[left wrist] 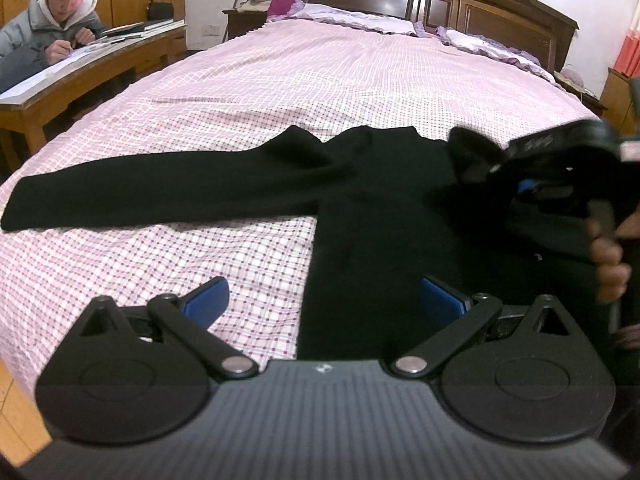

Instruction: Fold small clothes

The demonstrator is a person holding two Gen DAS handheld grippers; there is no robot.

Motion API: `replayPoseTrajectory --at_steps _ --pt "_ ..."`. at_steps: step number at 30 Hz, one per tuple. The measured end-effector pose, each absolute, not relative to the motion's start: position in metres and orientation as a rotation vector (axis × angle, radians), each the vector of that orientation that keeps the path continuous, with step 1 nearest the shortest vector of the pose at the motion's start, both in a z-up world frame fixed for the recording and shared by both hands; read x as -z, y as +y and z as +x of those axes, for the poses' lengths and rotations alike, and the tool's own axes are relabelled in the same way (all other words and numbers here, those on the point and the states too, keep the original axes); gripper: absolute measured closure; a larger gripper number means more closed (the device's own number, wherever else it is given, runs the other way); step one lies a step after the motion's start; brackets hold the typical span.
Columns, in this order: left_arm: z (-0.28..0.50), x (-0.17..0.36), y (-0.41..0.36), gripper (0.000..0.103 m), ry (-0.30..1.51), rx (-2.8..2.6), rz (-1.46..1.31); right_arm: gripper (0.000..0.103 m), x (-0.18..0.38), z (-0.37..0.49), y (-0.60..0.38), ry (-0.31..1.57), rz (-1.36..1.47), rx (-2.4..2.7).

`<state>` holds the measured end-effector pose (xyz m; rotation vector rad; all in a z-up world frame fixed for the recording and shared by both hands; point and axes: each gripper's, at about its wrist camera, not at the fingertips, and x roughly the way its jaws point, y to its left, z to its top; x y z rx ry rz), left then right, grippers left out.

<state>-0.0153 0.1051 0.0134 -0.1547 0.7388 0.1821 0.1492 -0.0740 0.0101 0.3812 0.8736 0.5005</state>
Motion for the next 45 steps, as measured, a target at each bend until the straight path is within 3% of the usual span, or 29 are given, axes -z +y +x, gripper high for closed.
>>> replayPoseTrajectory --at_steps 2,5,6,7,19,26,34,41,42,44,45 --pt "-0.015 -0.012 0.105 0.0 0.742 -0.184 -0.157 0.084 0.004 0.156 -0.061 0.889 0.371 -0.499" --pt "-0.015 -0.009 0.105 0.0 0.74 -0.176 -0.166 0.049 0.016 0.159 -0.058 0.897 0.404 -0.5" --pt "-0.015 -0.009 0.105 0.0 0.738 -0.169 -0.17 0.032 0.016 0.15 -0.066 0.896 0.427 -0.513" --pt "-0.014 -0.009 0.104 0.0 0.733 -0.16 -0.172 0.024 0.018 0.148 -0.068 0.889 0.443 -0.525" --pt "0.028 -0.014 0.088 0.0 0.692 -0.061 -0.178 0.021 -0.036 0.081 -0.181 0.8 0.387 -0.492" --pt "0.069 -0.004 0.075 0.0 0.701 -0.003 -0.201 0.02 -0.022 0.046 -0.283 0.736 0.522 -0.287" --pt "0.114 0.018 0.075 0.025 0.75 0.006 -0.276 0.019 0.019 0.046 -0.35 0.678 0.759 -0.156" --pt "0.136 0.032 0.077 0.031 0.743 -0.01 -0.35 0.019 0.045 0.062 -0.361 0.612 0.871 -0.104" --pt "0.138 0.032 0.076 0.038 0.74 0.001 -0.358 0.019 0.046 0.064 -0.357 0.606 0.869 -0.1" --pt "0.143 0.033 0.073 0.066 0.751 0.024 -0.357 0.02 0.046 0.068 -0.353 0.594 0.853 -0.09" --pt "0.145 0.033 0.071 0.086 0.754 0.04 -0.349 0.019 0.045 0.069 -0.352 0.59 0.838 -0.084"
